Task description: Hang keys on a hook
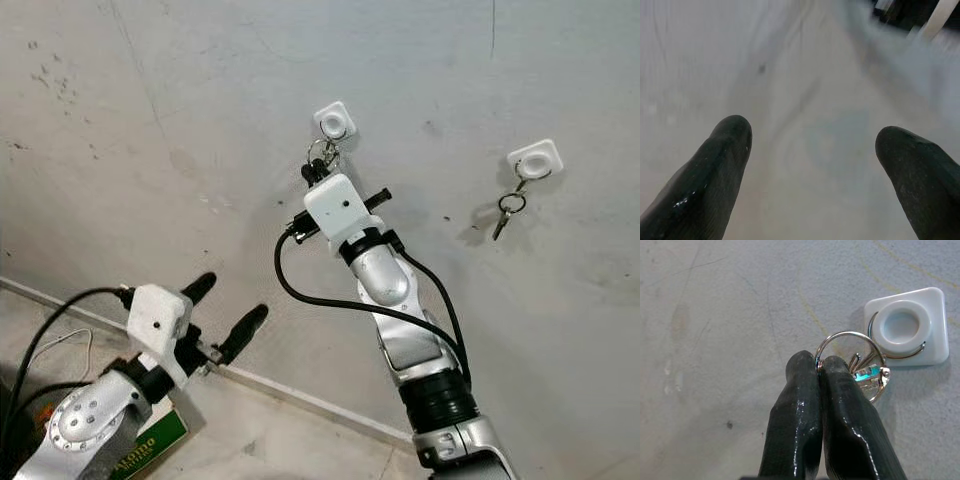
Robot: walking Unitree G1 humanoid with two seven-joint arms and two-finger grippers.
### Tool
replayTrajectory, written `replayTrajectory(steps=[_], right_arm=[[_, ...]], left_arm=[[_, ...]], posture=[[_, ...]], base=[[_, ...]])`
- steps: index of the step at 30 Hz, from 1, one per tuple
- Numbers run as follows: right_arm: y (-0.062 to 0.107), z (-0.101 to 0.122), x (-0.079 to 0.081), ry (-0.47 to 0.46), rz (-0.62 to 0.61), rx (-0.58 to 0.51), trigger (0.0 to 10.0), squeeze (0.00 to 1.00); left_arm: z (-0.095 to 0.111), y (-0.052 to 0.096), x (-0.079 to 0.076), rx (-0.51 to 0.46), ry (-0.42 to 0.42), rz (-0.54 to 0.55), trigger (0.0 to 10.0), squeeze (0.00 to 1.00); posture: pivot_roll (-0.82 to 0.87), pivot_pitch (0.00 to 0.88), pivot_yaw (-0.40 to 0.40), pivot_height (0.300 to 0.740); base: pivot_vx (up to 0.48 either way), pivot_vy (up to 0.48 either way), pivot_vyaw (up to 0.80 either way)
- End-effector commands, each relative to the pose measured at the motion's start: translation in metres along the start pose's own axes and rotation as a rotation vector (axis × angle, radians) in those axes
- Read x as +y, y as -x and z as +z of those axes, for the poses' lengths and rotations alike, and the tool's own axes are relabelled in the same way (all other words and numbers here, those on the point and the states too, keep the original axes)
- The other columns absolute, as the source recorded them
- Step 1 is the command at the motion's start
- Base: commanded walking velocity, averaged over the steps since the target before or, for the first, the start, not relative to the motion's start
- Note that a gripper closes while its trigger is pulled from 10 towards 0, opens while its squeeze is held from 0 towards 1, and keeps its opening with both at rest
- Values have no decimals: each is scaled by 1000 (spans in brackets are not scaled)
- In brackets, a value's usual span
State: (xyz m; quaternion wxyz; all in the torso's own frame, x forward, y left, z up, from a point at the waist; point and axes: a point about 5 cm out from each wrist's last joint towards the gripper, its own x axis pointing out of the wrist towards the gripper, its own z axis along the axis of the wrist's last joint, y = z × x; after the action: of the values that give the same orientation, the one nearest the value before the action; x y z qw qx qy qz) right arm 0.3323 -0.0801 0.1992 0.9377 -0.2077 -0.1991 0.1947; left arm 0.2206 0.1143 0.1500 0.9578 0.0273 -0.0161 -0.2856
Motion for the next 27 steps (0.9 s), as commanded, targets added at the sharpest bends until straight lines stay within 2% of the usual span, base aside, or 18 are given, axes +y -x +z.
replayTrajectory(steps=[1,8,16,27], right_arm=[[-7,10,-2,2,-12,-49,10000,0],[-4,4,-1,3,-1,-33,10000,0],[6,-11,9,3,63,16,10000,0],[9,-21,12,18,83,60,10000,0]], left_arm=[[0,-1,-3,-1,-12,-17,10000,0],[0,-2,-3,-4,-9,-24,10000,0],[5,-5,-2,-29,-15,-36,10000,0],[7,-7,-2,-38,-17,-41,10000,0]], posture=[[137,19,34,740],[137,22,31,740],[133,26,31,740],[131,28,32,740]], base=[[0,0,0],[0,0,0],[0,0,0],[0,0,0]])
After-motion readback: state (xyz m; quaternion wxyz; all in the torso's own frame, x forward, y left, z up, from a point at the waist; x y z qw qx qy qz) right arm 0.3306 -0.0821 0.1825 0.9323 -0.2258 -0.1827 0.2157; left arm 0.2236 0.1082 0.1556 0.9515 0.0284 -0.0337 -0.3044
